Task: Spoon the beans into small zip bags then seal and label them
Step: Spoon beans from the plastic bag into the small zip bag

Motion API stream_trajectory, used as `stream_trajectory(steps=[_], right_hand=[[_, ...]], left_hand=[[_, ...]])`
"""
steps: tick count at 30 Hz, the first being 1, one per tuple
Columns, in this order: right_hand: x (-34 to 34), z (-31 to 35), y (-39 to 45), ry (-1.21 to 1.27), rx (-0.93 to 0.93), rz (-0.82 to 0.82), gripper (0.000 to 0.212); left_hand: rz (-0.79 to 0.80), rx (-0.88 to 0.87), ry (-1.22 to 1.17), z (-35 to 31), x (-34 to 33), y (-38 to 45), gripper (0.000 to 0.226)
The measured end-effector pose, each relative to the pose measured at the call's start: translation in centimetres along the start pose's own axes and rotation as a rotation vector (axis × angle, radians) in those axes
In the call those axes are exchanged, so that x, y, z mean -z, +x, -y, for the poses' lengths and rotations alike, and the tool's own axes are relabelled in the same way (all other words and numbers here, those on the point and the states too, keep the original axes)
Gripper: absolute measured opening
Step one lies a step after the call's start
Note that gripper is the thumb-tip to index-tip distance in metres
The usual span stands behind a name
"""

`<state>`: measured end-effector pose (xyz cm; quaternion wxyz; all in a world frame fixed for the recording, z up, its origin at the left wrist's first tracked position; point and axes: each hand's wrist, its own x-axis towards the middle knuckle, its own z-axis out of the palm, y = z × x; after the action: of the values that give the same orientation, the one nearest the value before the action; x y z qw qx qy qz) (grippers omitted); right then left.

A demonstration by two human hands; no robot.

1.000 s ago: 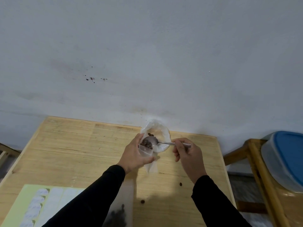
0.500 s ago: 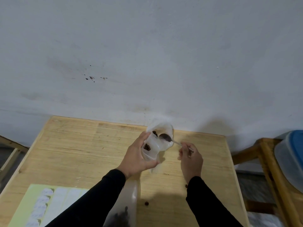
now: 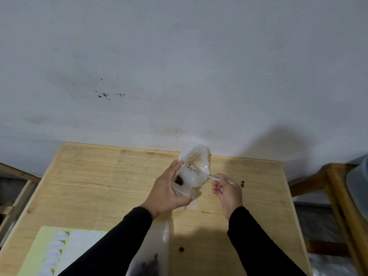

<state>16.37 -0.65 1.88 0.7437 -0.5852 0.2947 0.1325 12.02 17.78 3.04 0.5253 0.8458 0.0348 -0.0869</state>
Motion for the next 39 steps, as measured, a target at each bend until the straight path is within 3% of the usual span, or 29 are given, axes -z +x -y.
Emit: stream_trajectory(steps=[23,29,35,39], right_hand=[[1.5,3.9,-2.8,0.089,0.179,0.013,0.020],[1.5,4.7,-5.2,-0.083,0.278,0.082,0.020],[0.9,4.6,-6.4,-0.419,0.539,0.163,0.019],[1.1,5.2,-5.9,-0.316,0.564,0.123,0.019]], left_hand=[[-0.033,0.043,-0.011,-0.2,-0.2,-0.2,0.105],[-0.044,0.032,-0.061,-0.6,-0.3,-0.3,0.100],[-0.029,0.049,-0.053,-0.9,-0.3,-0.4,0.109],[-0.032,0.036,-0.063,-0.9,-0.2,-0.4,0.101]])
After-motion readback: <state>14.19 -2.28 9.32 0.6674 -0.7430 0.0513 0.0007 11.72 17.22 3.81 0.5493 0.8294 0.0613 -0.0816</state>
